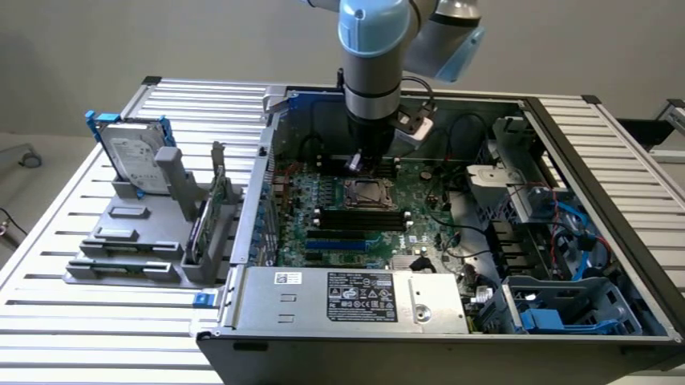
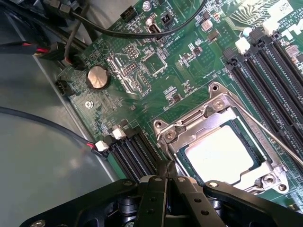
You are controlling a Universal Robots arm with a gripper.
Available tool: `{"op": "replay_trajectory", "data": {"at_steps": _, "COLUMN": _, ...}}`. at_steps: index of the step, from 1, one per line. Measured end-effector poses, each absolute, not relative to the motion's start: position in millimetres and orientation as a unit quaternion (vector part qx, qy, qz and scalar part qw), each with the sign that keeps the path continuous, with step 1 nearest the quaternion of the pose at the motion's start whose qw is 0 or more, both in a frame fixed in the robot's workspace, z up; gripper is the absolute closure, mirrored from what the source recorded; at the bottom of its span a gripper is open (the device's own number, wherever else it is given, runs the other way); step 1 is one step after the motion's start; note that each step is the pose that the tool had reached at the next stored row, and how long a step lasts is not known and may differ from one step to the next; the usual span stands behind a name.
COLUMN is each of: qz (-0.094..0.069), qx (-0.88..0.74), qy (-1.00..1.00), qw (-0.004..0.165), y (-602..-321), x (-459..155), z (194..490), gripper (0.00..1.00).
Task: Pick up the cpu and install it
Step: 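Install the first cpu locking lever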
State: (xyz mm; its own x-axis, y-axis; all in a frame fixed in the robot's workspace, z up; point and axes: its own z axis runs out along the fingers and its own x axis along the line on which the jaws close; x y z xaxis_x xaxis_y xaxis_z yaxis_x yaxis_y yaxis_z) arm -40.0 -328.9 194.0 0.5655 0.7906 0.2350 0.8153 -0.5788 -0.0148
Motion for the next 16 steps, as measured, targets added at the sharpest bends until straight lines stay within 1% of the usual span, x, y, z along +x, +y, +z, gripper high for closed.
{"op": "replay_trajectory", "data": {"at_steps": 16, "qz": -0.099, "qx": -0.882, "qy": -0.457, "qw": 0.063, "y": -331.0, "x": -35.7, "z": 194.1, "gripper": 0.89}}
